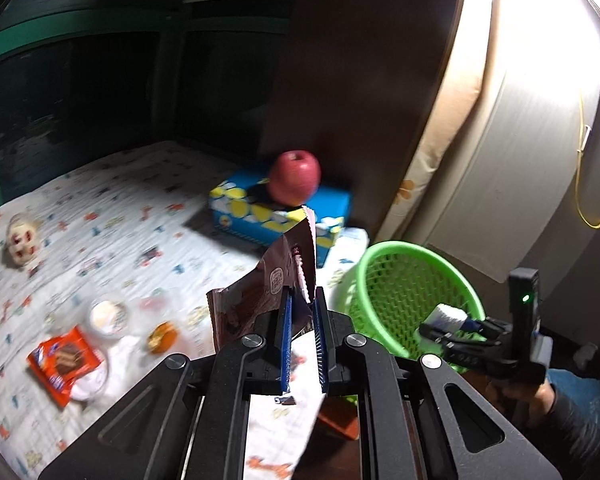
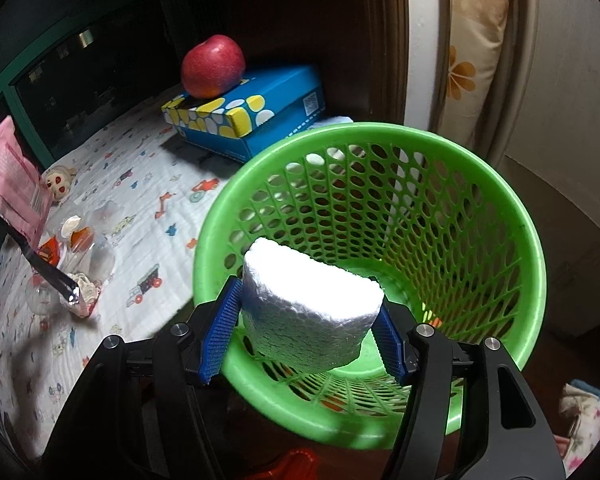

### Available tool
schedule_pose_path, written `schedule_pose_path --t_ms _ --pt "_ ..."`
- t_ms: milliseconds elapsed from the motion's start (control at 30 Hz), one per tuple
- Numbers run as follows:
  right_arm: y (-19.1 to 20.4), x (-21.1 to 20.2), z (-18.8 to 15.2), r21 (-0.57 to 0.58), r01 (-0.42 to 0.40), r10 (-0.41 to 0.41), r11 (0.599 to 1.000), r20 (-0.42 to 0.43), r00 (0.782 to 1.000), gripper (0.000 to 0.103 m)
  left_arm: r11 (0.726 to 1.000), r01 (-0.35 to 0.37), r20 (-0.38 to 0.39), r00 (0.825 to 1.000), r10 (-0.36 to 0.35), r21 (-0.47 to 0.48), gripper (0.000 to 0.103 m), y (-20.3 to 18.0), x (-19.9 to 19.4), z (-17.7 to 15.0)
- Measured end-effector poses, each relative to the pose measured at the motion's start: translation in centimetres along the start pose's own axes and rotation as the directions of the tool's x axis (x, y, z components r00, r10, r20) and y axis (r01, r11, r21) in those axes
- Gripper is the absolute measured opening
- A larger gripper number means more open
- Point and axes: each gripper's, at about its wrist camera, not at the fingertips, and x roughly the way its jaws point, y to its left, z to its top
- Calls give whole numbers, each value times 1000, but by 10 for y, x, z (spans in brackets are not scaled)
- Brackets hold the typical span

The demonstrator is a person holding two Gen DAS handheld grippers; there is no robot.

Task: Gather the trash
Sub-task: 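Carry foam block and pink wrapper to the green basket and release both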

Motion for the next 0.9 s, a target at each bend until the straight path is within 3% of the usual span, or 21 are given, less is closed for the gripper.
schedule_pose_path --t_ms 200,433,767,900 --pt "-21 4 -8 25 17 -16 1000 -21 1000 63 995 84 3 996 -84 54 10 -42 23 26" --pt "-37 -5 -16 43 32 -32 999 -6 999 72 984 166 18 986 -168 66 10 -79 55 47" --pt "-59 -23 -23 88 41 -44 995 28 999 76 969 246 -10 969 -245 41 10 -112 86 48" --pt "-63 -30 -25 97 45 -49 994 41 998 77 963 268 -59 962 -267 13 12 -118 105 37"
